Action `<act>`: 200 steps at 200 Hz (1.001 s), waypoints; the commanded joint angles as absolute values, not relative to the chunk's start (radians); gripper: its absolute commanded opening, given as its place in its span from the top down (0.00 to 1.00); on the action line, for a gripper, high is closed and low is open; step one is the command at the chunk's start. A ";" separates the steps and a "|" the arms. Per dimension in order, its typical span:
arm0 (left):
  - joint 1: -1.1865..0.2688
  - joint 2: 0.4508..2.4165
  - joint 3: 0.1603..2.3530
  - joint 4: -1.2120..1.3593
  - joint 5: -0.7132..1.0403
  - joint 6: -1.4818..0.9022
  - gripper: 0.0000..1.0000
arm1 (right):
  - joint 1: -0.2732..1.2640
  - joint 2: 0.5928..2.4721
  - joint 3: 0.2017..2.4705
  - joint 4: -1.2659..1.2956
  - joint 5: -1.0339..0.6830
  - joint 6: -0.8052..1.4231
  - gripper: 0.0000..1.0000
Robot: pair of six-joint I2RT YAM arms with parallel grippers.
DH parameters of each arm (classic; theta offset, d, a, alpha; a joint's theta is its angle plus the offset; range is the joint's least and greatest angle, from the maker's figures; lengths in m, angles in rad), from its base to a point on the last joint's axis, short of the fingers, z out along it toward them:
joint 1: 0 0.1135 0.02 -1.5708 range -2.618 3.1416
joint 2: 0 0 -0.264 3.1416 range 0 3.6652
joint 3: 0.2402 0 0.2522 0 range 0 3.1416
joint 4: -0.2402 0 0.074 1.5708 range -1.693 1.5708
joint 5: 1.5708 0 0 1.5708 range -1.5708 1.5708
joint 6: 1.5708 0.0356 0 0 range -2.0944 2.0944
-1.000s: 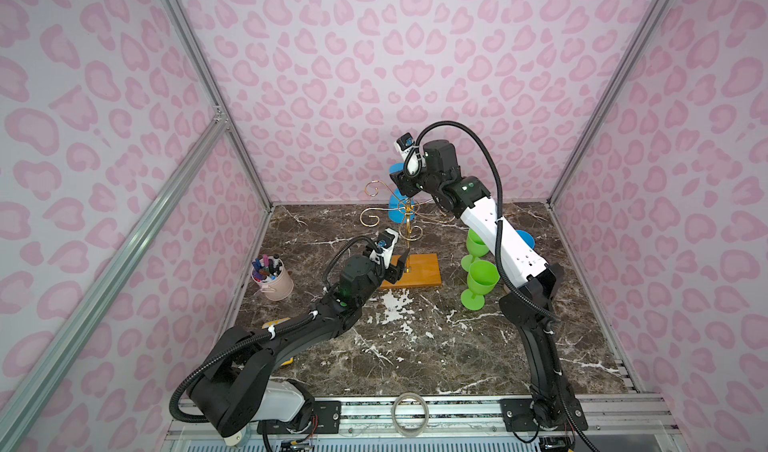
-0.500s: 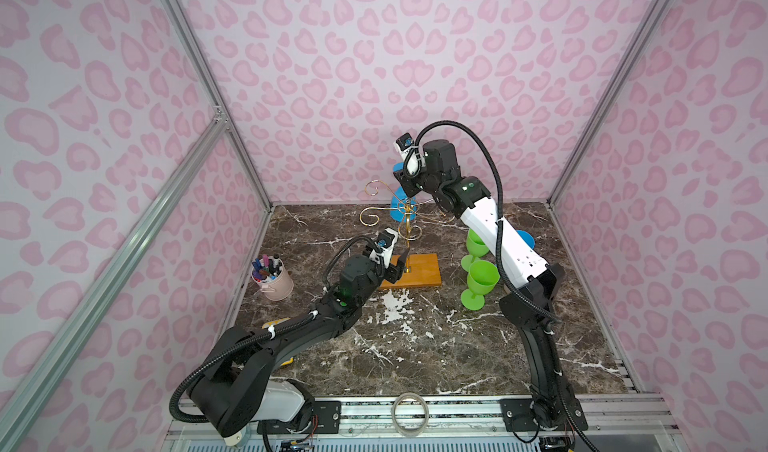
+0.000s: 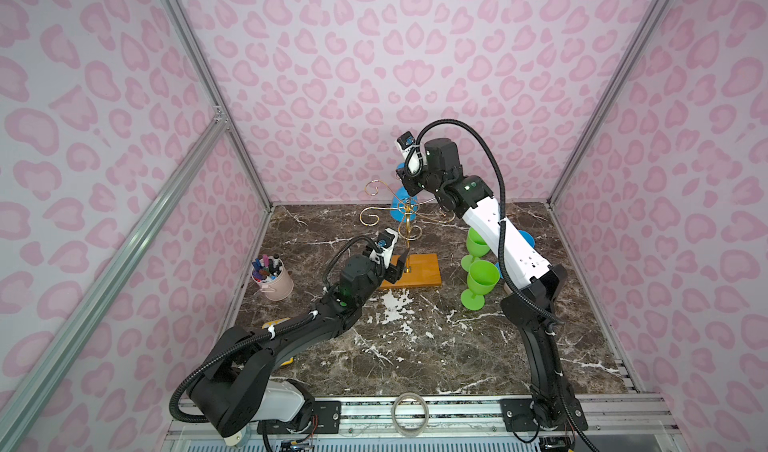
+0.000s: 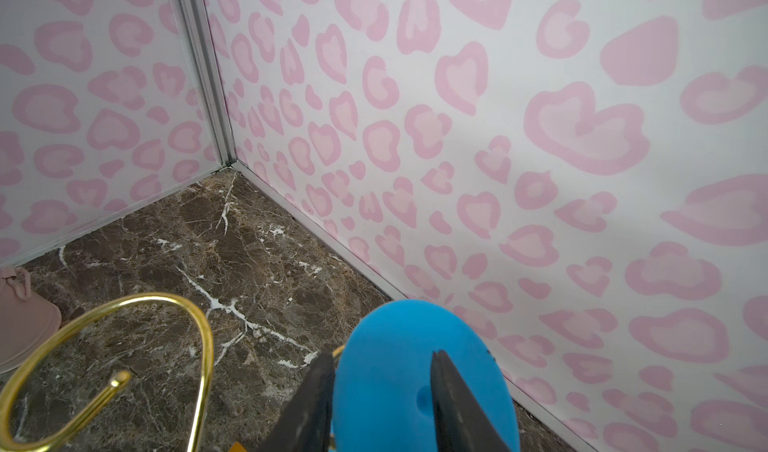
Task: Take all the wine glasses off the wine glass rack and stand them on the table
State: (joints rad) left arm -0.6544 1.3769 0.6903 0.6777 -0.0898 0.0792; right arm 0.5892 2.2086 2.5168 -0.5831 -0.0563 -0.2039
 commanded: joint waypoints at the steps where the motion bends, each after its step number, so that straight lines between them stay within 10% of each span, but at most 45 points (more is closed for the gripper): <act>1: -0.653 1.372 0.701 0.681 -0.097 0.083 0.33 | 0.592 2.201 2.516 -0.595 -0.043 -0.215 0.60; 200: -0.653 1.361 0.701 0.675 -0.101 0.080 0.33 | 0.598 2.113 2.389 -0.575 -0.050 -0.233 0.63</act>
